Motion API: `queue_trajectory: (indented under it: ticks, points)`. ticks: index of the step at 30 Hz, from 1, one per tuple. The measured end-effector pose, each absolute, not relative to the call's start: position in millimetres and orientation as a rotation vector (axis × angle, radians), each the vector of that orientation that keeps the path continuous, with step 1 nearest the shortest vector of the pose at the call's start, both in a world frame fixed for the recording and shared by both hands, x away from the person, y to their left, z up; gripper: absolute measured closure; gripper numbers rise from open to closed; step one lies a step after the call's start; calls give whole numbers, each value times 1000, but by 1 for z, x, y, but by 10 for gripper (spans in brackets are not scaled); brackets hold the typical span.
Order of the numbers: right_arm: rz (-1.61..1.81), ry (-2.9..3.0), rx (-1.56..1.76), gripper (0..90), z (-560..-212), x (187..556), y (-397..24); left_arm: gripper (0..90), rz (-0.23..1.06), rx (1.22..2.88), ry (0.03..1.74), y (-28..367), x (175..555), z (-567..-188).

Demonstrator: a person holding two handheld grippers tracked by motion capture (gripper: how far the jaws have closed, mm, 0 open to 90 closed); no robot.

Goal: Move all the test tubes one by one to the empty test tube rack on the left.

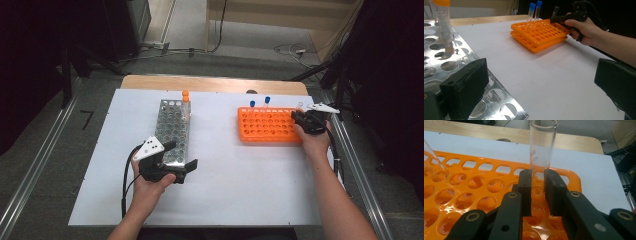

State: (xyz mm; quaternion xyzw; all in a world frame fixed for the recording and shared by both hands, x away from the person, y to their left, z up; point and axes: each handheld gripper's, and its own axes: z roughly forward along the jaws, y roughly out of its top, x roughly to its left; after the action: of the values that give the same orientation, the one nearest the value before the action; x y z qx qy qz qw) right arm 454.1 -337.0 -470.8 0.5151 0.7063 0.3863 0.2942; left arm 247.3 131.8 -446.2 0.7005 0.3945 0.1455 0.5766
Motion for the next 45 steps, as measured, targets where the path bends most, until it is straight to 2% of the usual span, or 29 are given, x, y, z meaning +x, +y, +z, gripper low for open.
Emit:
queue_trajectory:
  ticks: [13, 27, 45]
  points:
    - [1154, 1812, 1350, 739, -449, 446, -348, 0, 341, 1643, 917, 130, 248, -446]
    - [1231, 1885, 1256, 739, -425, 413, -339, 0, 347, 1647, 903, 129, 246, -444]
    - [1302, 2024, 1149, 740, -434, 363, -306, 0, 341, 1657, 883, 123, 245, -444]
